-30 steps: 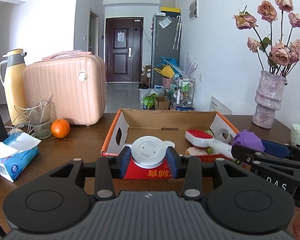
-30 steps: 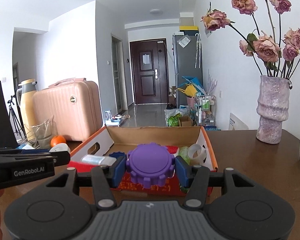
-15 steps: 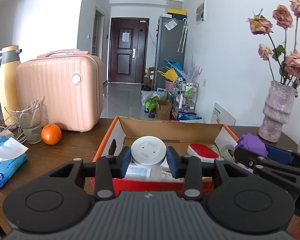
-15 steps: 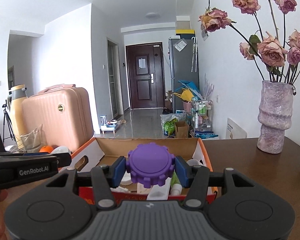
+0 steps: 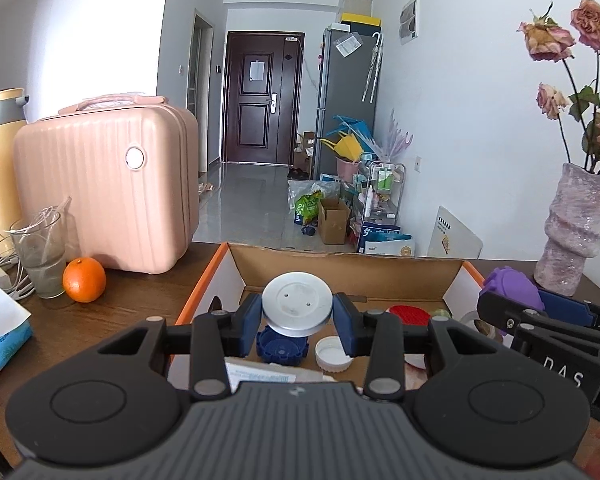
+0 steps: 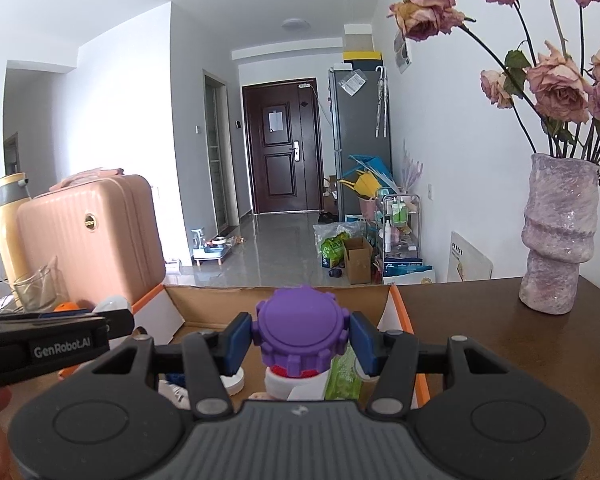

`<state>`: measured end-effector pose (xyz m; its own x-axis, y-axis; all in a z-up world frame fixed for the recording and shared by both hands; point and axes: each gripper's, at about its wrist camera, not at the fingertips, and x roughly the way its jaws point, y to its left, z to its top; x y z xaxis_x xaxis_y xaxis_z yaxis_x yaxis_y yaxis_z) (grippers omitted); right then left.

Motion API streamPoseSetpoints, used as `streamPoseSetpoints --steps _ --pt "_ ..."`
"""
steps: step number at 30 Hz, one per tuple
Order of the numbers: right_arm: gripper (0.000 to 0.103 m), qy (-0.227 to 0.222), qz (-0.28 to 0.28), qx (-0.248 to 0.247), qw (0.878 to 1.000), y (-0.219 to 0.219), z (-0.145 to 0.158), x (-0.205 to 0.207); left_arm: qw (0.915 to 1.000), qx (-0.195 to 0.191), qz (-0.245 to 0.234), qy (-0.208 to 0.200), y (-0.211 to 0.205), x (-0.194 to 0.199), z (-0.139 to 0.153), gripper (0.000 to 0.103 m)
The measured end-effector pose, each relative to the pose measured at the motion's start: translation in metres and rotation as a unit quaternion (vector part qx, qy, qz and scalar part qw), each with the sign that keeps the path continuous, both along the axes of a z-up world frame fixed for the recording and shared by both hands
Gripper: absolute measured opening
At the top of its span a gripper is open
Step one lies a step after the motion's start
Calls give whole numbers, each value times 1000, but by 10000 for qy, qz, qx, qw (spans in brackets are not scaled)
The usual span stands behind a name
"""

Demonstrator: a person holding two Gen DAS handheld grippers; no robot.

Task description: Organize rigid objects

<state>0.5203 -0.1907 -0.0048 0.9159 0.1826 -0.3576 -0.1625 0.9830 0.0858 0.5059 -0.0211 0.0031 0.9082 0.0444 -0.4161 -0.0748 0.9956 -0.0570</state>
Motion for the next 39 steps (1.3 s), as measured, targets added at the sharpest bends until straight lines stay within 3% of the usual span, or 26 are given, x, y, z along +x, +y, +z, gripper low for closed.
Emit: streamPoseSetpoints --steps 15,16,17,18,19,20,21,22,26,33,39 --pt "53 369 32 -207 9991 1 -14 49 9994 143 0 309 2 51 -18 43" --pt "53 411 47 -226 9989 1 -15 51 9993 158 7 335 3 54 -18 58" --pt "54 432 50 -247 9987 1 -16 53 9993 169 8 343 4 56 -19 66" --pt "62 445 50 -274 9986 1 -17 54 9994 186 22 304 5 56 -19 79" --pt "69 448 20 -300 9985 1 -18 54 9994 215 50 272 6 55 -18 87" --pt "83 435 -18 -319 9985 0 -18 54 9994 226 71 247 8 55 -17 96" --pt "91 407 -67 -319 9986 -1 -18 53 9995 210 106 213 10 55 -16 101" --pt "92 394 -106 -293 9987 -1 -18 53 9995 195 153 171 13 54 -15 103" --pt "103 360 -232 -168 9989 -7 -16 49 9994 148 244 177 19 53 -13 103" --pt "103 261 -279 -184 9991 -8 -9 39 9994 209 265 82 22 44 -6 103" --pt "103 118 -273 -158 9994 -9 0 14 9994 225 241 -120 25 14 3 103"
